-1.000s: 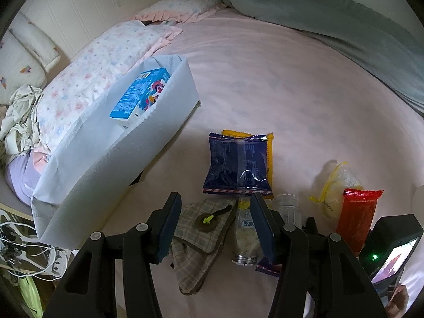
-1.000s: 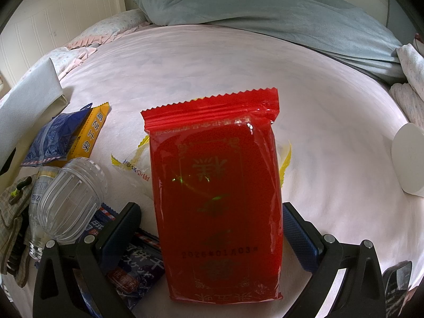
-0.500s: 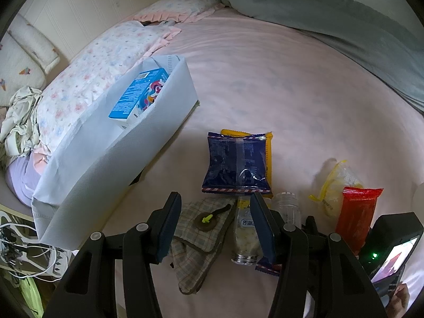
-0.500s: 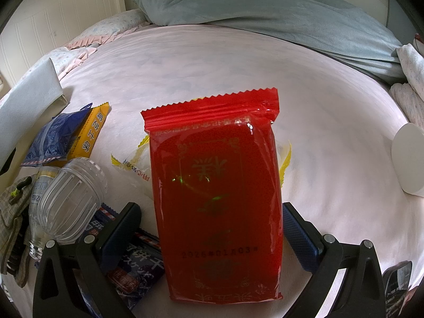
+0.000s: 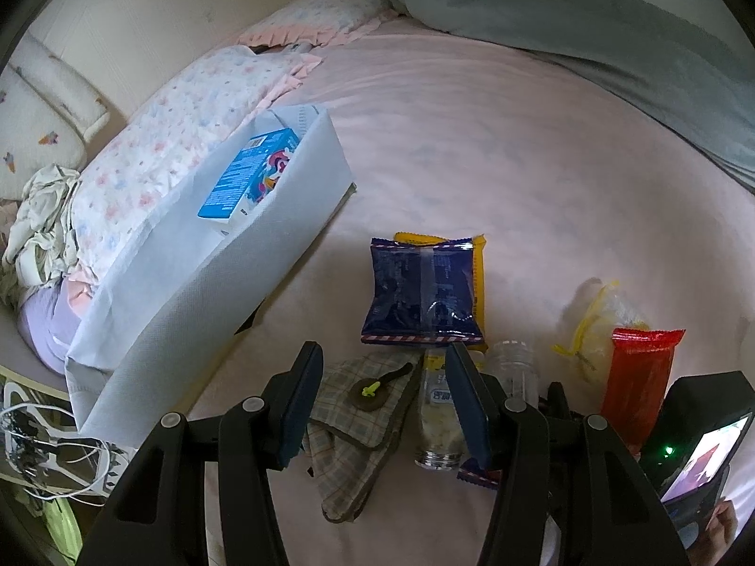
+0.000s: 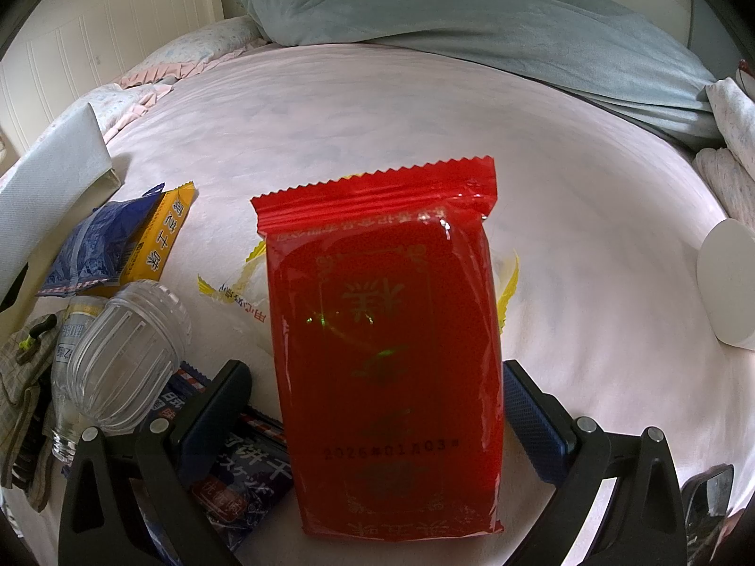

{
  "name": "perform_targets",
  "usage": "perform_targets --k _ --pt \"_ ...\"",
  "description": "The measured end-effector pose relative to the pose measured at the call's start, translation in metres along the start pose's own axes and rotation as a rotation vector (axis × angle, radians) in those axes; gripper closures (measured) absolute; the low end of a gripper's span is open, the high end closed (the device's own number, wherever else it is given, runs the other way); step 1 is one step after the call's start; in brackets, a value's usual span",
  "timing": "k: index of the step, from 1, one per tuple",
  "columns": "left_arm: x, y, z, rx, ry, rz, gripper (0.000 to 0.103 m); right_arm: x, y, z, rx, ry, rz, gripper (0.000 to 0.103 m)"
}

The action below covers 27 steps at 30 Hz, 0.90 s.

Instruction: Organize objects

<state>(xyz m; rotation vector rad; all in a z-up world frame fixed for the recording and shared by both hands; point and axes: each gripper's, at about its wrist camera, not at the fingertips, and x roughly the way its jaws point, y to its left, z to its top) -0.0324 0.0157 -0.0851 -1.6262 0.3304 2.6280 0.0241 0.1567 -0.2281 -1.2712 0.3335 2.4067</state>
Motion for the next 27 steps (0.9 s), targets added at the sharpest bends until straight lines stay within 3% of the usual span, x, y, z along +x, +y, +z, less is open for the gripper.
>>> perform_targets --k 11,27 --pt "0.003 -0.006 0.001 0.023 0.011 -0.017 0.049 0.0 0.0 0.0 0.0 0.0 0.0 0.0" --pt "0.007 0.016 0.002 -0.023 0.01 -0.033 0.049 0.0 0.0 0.001 0.0 0.0 0.0 0.0"
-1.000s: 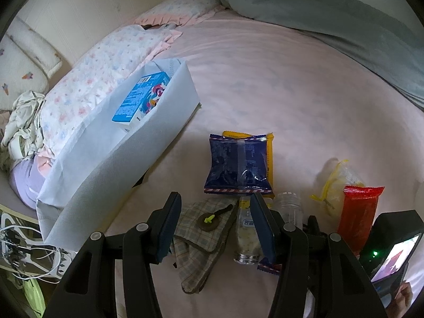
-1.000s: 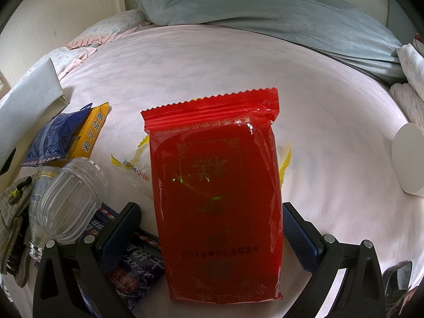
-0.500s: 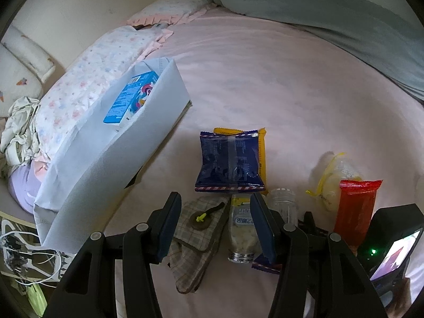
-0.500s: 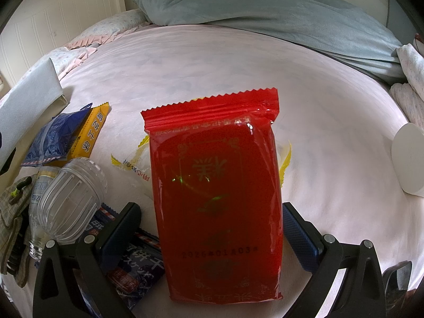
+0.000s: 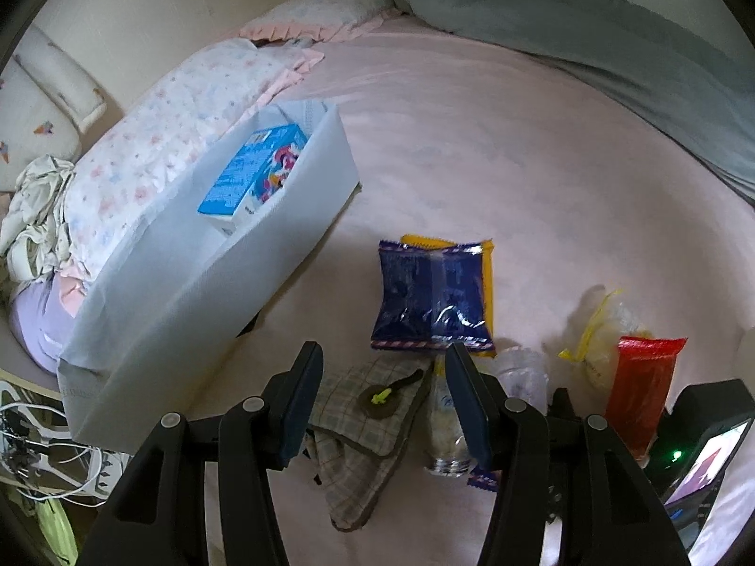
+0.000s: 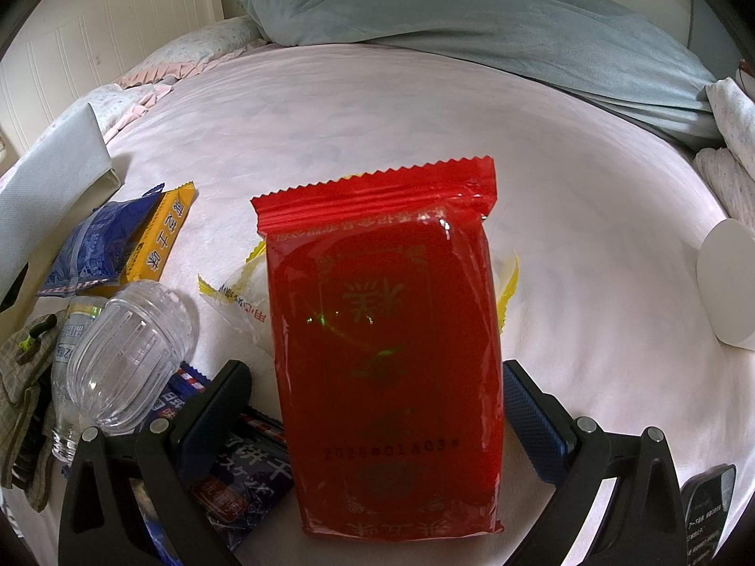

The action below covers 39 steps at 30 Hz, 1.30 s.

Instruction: Organize objects

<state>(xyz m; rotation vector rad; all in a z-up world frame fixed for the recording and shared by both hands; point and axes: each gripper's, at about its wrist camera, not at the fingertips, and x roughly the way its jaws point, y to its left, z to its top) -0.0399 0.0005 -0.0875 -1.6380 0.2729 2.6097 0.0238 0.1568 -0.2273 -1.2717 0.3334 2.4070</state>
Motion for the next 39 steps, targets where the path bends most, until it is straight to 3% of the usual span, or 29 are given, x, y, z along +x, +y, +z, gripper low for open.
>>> perform_targets --k 6,11,13,14,16,17,18,20,23,26,28,32,36,39 --pt "-0.004 0.008 0.003 -0.017 -0.021 -0.03 0.049 0.002 0.003 0.0 -0.001 0.002 -0.003 0.0" --pt "-0.001 0.007 0.003 -0.012 -0.006 -0.104 0.049 0.006 0.004 0.003 0.023 0.027 0.007 0.0" --pt "-0.001 0.006 0.003 -0.003 -0.009 -0.121 0.056 0.009 0.005 0.011 0.035 0.124 0.003 0.0" --pt "-0.003 0.005 0.002 0.01 -0.018 -0.127 0.063 0.012 0.008 0.017 0.047 0.212 -0.005 0.0" --pt "-0.008 0.003 0.002 0.028 -0.04 -0.125 0.066 0.016 0.009 0.027 0.087 0.368 -0.012 0.001" --pt "-0.01 0.003 0.002 0.028 -0.05 -0.125 0.067 0.016 0.008 0.033 0.119 0.433 -0.013 0.009" --pt "-0.011 0.004 0.002 0.018 -0.053 -0.137 0.067 0.012 0.006 0.036 0.15 0.453 -0.015 0.024" --pt "-0.008 0.006 0.002 0.001 -0.04 -0.171 0.072 -0.002 -0.001 0.039 0.239 0.46 -0.006 0.038" --pt "-0.004 0.01 0.003 -0.023 -0.022 -0.192 0.078 -0.032 -0.004 0.045 0.324 0.436 0.0 0.038" --pt "-0.01 0.011 0.004 -0.034 -0.052 -0.2 0.079 -0.066 -0.001 0.066 0.361 0.348 0.025 0.038" --pt "-0.014 0.012 0.005 -0.036 -0.08 -0.226 0.079 -0.086 0.0 0.088 0.408 0.286 0.07 0.038" --pt "-0.018 0.015 0.008 -0.056 -0.12 -0.249 0.079 -0.105 -0.002 0.115 0.475 0.193 0.252 0.038" --pt "-0.016 0.015 0.009 -0.03 -0.121 -0.22 0.079 -0.089 -0.014 0.089 0.495 0.188 0.262 0.038" --pt "-0.024 0.012 0.007 0.012 -0.158 -0.153 0.077 -0.065 -0.037 0.064 0.584 0.303 0.252 0.038"
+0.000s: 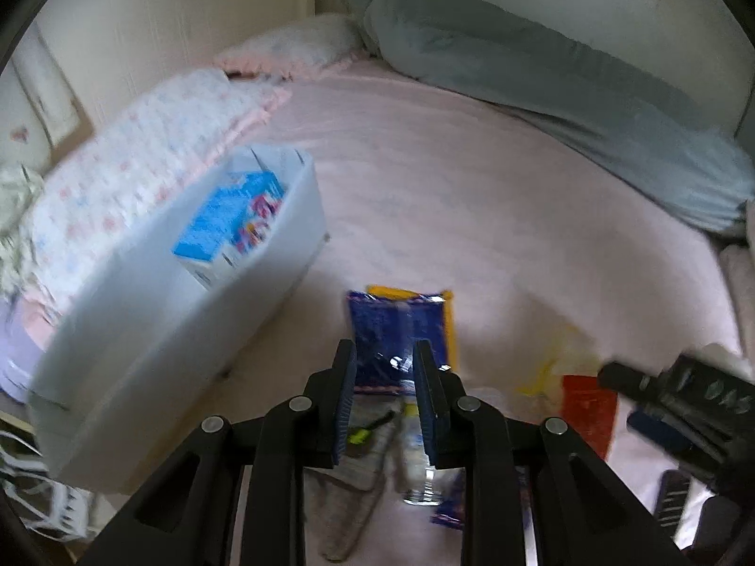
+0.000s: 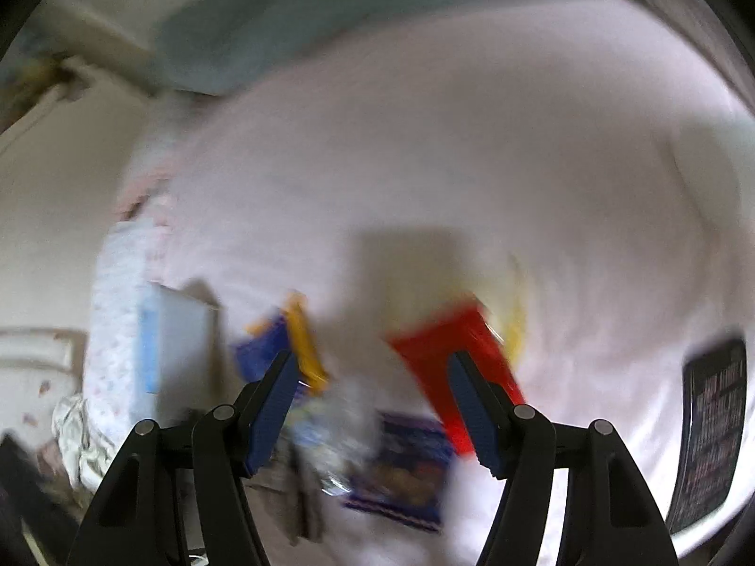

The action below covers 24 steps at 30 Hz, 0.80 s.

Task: Organize objects
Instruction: 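Carry the red packet into the white bin and open the right gripper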

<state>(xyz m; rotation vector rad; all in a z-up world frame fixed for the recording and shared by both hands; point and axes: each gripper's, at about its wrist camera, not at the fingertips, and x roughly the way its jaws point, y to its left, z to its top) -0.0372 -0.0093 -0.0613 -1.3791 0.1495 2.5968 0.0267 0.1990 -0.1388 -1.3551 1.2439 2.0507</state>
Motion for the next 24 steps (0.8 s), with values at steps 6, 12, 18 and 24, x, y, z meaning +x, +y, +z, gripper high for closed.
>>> perform_targets --k 6,12,18,24 --pt "0.0 0.002 -0.001 0.009 0.007 -0.006 0.075 -0.002 -0.005 0.003 -0.006 -0.019 -0.042 0.04" --pt "0.008 0.005 -0.003 -0.007 0.041 0.001 0.075 0.014 0.006 -0.002 -0.172 0.013 -0.211 0.04" --pt "0.014 0.004 -0.005 -0.003 0.066 0.014 0.074 0.039 0.013 -0.009 -0.284 0.079 -0.298 0.04" --pt "0.018 0.01 -0.006 -0.016 0.086 0.017 0.074 0.04 -0.004 0.0 -0.214 0.103 -0.279 0.049"
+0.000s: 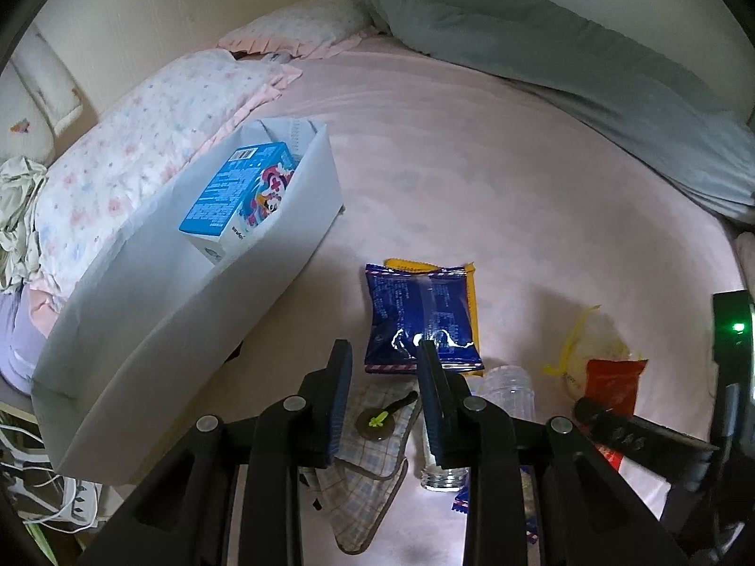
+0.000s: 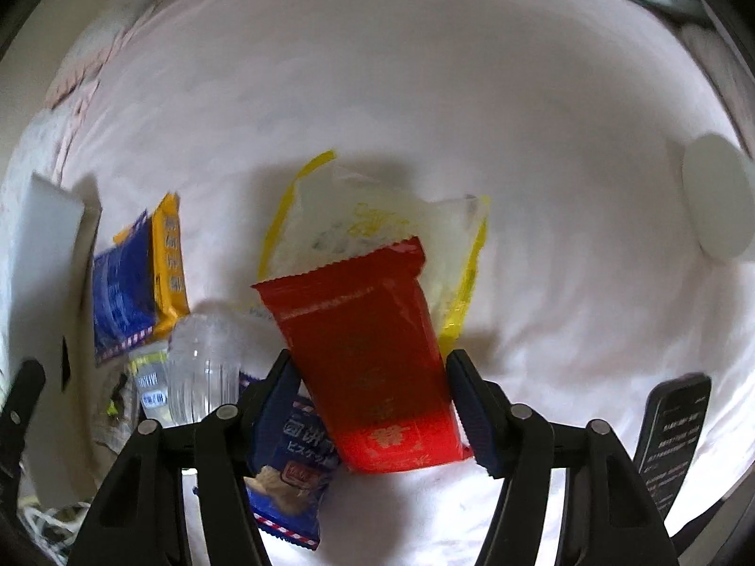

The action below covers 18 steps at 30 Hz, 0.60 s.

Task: Organize objects
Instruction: 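Carry the red packet into the white bin and open the right gripper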

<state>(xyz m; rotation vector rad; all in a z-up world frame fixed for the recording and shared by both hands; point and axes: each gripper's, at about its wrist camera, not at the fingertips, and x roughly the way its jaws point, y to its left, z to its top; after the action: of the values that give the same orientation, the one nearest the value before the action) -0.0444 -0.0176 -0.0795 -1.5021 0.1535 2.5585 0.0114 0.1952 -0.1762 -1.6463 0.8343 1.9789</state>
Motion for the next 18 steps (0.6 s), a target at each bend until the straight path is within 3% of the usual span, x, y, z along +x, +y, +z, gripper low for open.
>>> perform_targets --k 3,7,10,13,18 --pt "0.001 0.0 0.0 -0.005 0.013 -0.023 0.074 -0.009 -0.01 0.001 0.043 -0.036 0.032 0.05" --pt "0.003 0.0 0.0 -0.025 0.043 -0.115 0.074 -0.022 -0.018 0.001 0.091 -0.065 0.106 0.051" --pt "-0.005 -0.001 0.001 -0.037 0.017 -0.196 0.074 -0.042 -0.021 0.001 0.116 -0.129 0.227 0.052" --pt "-0.017 -0.006 0.004 -0.033 -0.046 -0.308 0.073 -0.062 -0.028 0.003 0.162 -0.213 0.444 0.053" --pt "-0.037 -0.015 0.003 0.024 -0.132 -0.382 0.067 -0.074 -0.04 0.0 0.214 -0.286 0.615 0.053"
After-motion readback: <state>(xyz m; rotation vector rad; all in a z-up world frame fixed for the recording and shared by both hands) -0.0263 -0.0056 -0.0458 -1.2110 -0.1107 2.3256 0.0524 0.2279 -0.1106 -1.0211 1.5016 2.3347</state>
